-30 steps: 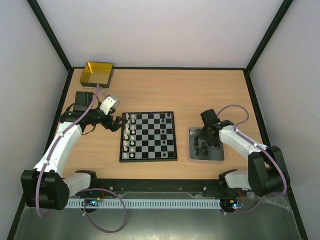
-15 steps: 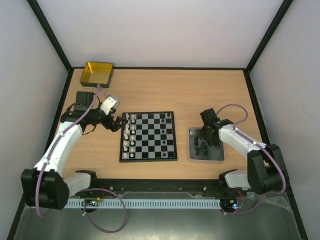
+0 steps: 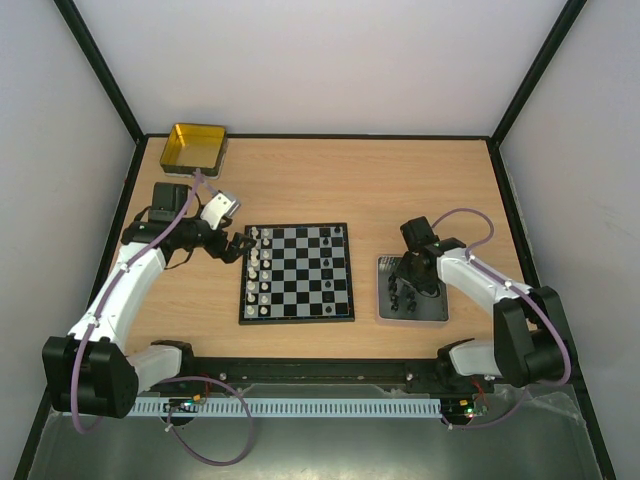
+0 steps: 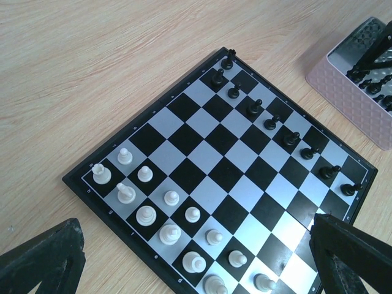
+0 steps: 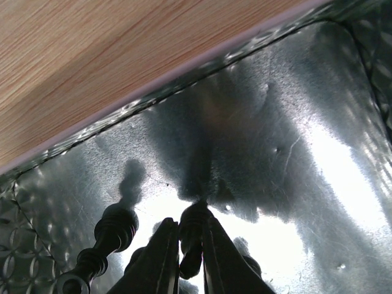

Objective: Set up the chess pieces on the board
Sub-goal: Pick up the chess piece from the storage box, then place the chess piece on the chessboard.

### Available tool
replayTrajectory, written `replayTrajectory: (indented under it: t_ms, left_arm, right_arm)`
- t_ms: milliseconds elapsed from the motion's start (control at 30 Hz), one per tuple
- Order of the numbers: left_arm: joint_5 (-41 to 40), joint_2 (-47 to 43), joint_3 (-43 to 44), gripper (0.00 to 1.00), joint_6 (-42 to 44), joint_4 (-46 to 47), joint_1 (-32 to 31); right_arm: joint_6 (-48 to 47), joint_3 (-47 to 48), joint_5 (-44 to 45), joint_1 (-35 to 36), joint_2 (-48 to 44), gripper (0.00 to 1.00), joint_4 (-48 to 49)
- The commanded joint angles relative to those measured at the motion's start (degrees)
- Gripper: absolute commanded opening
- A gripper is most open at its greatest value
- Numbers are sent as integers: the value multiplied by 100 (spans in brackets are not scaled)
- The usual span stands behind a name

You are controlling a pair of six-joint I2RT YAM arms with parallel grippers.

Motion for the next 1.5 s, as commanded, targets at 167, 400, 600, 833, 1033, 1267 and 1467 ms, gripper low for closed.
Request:
replayTrajectory:
  t_ms: [167,400,600,833,1033,1267,1467]
  left_arm:
    - [-71,-58,-70,99,-50,80,-21]
    - [-72,-89,-98,99,-59,101,-21]
    - [-80,-69,-117,99,-50,127,-22]
    - [-95,-102,-155,99,-59,189,-21]
    - [-98,-74,-146,99,-59,179,-21]
    - [-81,-39,-135,99,-36,145,-21]
    - [-80,1,-153,99,-15,166,-21]
  right_arm:
    - [-64,204,253,-33,-83,3,-192]
    - [-182,561,511,-45,-241,2,-561]
    - [-542,1305,685,-46,-171,2,-1016]
    - [-994,2287,261,29,328,2,-1284]
    - [-1017,3015,216,696,1148,2,-1265]
    - [-1351,3935,204,1276,2305,2,-1216]
    - [-1497,4489,260,1468,2973,2,-1304]
